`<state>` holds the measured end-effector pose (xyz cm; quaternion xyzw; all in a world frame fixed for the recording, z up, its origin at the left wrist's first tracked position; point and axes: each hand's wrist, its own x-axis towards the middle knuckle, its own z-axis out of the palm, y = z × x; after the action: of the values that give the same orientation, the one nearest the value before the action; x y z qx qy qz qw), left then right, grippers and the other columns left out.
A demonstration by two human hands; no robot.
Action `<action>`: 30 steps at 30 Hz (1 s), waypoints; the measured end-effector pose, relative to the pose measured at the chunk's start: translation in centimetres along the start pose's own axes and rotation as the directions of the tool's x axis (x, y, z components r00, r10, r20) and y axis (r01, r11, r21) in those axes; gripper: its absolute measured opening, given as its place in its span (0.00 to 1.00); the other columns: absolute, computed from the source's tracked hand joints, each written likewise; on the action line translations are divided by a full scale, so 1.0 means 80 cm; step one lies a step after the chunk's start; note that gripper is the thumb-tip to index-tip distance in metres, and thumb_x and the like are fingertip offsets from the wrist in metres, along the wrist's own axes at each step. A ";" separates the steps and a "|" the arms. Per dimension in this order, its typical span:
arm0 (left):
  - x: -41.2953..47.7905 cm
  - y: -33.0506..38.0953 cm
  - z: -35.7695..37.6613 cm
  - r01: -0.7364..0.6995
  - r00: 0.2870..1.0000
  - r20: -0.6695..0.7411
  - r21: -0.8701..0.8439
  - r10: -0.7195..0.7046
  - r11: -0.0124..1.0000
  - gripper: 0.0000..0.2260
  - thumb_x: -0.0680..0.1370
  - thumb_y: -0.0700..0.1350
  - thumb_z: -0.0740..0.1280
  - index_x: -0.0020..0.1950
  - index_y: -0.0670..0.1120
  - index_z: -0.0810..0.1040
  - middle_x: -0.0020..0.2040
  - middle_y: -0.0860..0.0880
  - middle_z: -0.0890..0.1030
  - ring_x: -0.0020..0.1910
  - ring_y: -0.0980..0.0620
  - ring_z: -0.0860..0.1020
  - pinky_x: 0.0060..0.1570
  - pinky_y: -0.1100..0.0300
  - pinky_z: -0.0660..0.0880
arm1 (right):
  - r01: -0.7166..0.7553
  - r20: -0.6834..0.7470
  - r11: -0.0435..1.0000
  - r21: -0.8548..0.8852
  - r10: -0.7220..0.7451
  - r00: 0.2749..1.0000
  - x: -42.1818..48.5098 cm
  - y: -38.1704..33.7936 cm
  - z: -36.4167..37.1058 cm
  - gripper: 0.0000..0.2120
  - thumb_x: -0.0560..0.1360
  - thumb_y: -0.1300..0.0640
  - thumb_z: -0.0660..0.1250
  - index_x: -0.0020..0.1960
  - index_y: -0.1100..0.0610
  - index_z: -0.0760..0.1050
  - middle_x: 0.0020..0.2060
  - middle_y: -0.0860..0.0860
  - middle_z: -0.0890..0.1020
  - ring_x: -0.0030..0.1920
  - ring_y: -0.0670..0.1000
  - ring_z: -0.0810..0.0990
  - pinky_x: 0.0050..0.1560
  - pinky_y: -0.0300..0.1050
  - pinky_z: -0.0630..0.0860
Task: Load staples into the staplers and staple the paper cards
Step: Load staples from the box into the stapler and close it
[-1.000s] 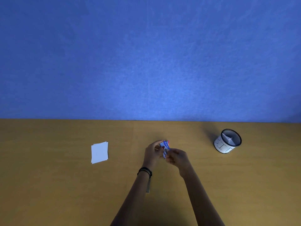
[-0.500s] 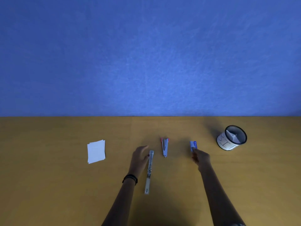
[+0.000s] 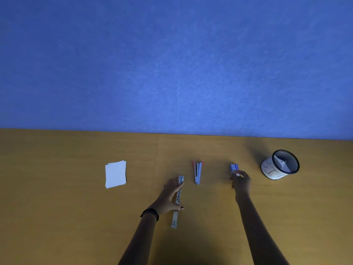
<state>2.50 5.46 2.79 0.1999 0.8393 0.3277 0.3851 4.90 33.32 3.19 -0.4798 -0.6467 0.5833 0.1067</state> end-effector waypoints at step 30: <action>0.002 -0.002 0.026 -0.015 0.967 -0.248 0.169 0.057 0.986 0.42 0.74 0.51 0.70 0.77 0.53 0.44 0.78 0.54 0.41 0.76 0.54 0.39 0.75 0.55 0.45 | 0.643 0.634 0.700 -0.309 -0.352 0.688 -0.121 0.024 0.102 0.04 0.69 0.65 0.71 0.43 0.61 0.81 0.39 0.54 0.83 0.39 0.47 0.79 0.43 0.40 0.75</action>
<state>4.01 6.27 1.59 0.2031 0.9019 0.2867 0.2512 5.13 20.52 3.18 -0.1067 -0.8883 0.4443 -0.0460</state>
